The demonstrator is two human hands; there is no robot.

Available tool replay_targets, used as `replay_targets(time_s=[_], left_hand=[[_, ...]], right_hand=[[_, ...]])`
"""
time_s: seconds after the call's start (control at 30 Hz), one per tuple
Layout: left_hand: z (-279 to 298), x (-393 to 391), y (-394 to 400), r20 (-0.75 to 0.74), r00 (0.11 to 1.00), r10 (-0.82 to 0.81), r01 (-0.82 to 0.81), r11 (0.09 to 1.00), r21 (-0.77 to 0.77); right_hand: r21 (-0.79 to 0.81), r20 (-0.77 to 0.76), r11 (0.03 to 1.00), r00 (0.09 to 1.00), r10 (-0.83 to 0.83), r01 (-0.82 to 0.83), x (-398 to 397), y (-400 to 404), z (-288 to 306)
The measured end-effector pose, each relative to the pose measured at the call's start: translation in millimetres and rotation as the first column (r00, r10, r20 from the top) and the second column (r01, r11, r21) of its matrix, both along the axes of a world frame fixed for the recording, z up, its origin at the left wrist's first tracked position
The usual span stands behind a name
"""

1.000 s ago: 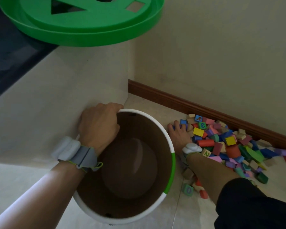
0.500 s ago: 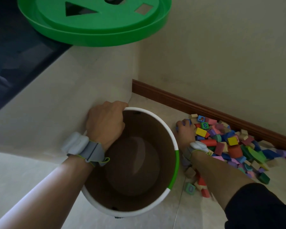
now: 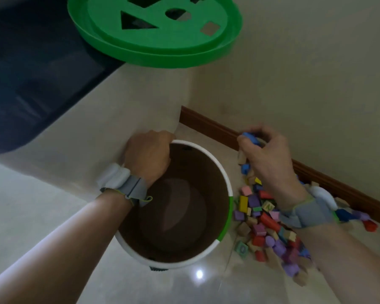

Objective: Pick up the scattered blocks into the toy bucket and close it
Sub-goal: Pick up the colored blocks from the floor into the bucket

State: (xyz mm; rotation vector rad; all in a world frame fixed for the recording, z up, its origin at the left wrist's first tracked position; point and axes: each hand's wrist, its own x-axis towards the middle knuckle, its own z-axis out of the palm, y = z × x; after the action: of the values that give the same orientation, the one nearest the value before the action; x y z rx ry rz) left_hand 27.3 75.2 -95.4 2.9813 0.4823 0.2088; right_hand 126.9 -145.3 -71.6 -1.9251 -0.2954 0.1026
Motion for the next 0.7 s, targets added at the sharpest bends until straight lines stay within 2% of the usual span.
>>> replay_targets(time_s=[0.07, 0.1, 0.2, 0.27, 0.37, 0.43, 0.5, 0.6, 0.7], left_hand=[[0, 0, 0, 0.007, 1.0, 0.003, -0.003, 1.0, 0.004], [0, 0, 0, 0.01, 1.0, 0.005, -0.005, 1.0, 0.005], [-2, 1, -1, 0.008, 1.0, 0.008, -0.008, 1.0, 0.001], [-2, 0, 0, 0.01, 1.0, 0.004, -0.004, 1.0, -0.006], [-3, 1, 1, 0.022, 1.0, -0.011, 0.011, 1.0, -0.008], [-3, 1, 2, 0.03, 1.0, -0.004, 0.004, 1.0, -0.012], [-3, 1, 1, 0.032, 0.999, -0.007, 0.007, 1.0, 0.0], [-3, 1, 1, 0.043, 0.999, -0.017, 0.017, 1.0, -0.007], [-2, 0, 2, 0.032, 0.999, -0.018, 0.018, 1.0, 0.001]], right_hand=[[0.052, -0.017, 0.988, 0.989, 0.148, -0.147, -26, 6, 28], [0.029, -0.026, 0.974, 0.974, 0.224, -0.223, -40, 10, 36], [-0.139, -0.091, 0.883, 0.893, 0.44, -0.449, -76, 21, 39], [-0.318, -0.108, 0.778, 0.836, 0.537, -0.541, -94, 27, 33], [-0.528, -0.169, 0.564, 0.729, 0.663, -0.635, -109, 31, 21], [-0.619, -0.21, 0.446, 0.683, 0.699, -0.647, -113, 34, 16], [-0.688, -0.247, 0.367, 0.678, 0.693, -0.626, -116, 35, 13], [-0.794, -0.239, 0.232, 0.64, 0.73, -0.561, -122, 35, 11], [-0.843, -0.216, 0.168, 0.608, 0.764, -0.511, -125, 36, 12]])
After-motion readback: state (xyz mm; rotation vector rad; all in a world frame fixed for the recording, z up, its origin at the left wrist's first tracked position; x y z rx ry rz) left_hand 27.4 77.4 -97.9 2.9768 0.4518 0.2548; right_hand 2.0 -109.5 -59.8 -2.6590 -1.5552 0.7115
